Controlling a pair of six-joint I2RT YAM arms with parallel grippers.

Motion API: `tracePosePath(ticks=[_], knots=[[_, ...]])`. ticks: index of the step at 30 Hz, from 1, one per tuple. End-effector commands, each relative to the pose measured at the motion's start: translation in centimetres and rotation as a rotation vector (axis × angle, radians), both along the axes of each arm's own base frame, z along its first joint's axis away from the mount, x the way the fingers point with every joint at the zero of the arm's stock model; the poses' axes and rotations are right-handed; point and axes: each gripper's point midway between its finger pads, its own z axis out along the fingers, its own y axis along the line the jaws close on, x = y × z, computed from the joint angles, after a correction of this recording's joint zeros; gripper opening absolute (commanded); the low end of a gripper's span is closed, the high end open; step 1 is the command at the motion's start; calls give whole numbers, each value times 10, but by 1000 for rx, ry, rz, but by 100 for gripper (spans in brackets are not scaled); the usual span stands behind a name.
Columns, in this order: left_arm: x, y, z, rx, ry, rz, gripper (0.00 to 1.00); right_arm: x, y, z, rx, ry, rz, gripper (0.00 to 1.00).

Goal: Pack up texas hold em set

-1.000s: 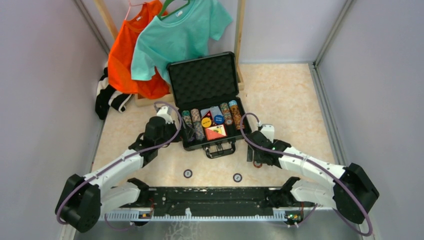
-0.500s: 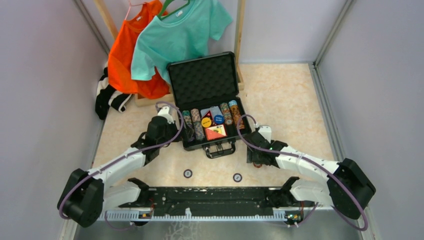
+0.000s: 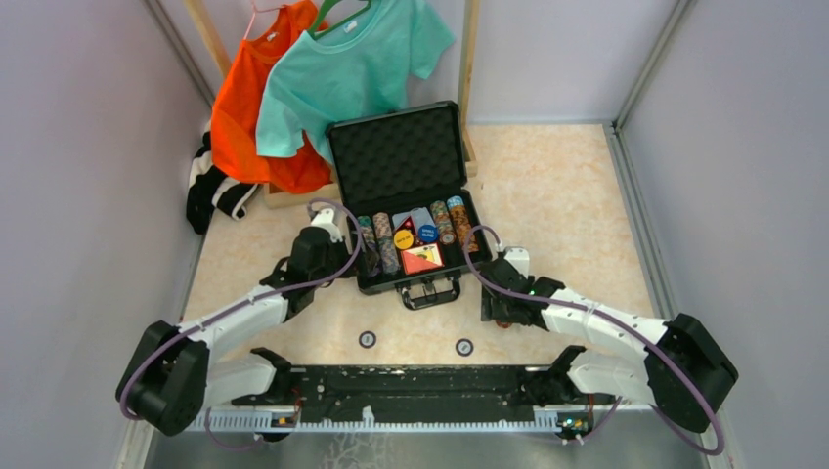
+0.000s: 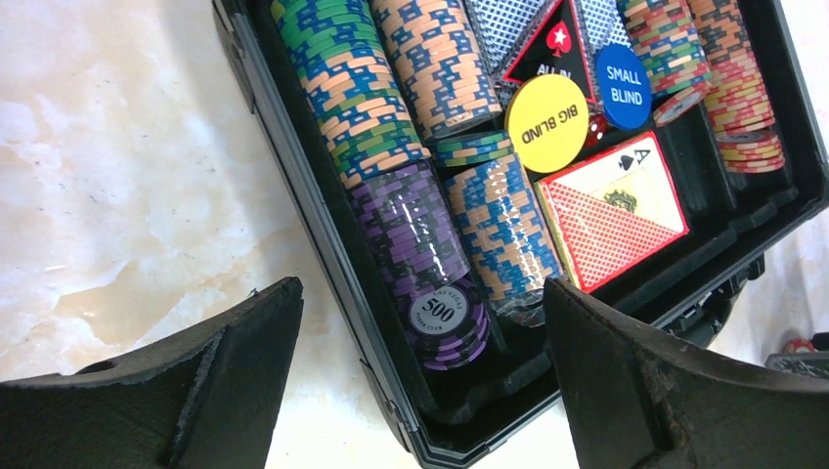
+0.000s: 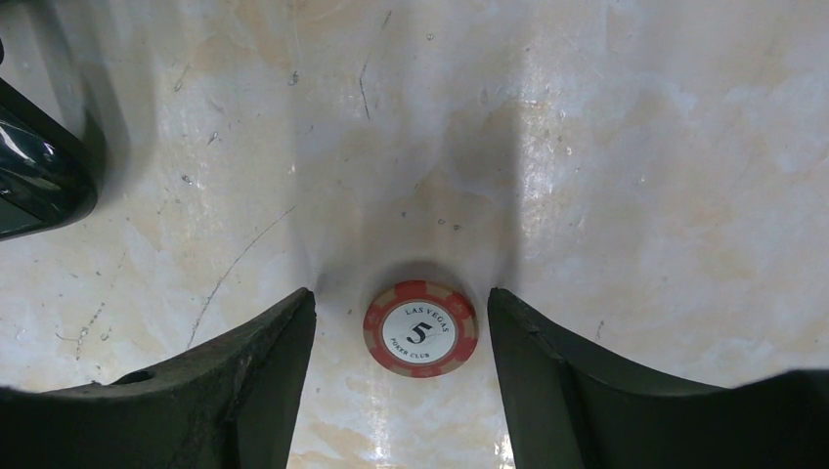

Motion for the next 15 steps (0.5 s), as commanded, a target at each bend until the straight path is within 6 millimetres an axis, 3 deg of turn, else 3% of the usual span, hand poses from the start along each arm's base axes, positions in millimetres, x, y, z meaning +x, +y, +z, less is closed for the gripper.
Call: tracePosePath(ticks=[1, 15], knots=[[0, -14, 12, -56, -12, -52, 97, -6, 2, -1, 7, 17, -8, 65], [-2, -7, 23, -68, -52, -26, 98, -7, -1, 5, 2, 11, -66, 64]])
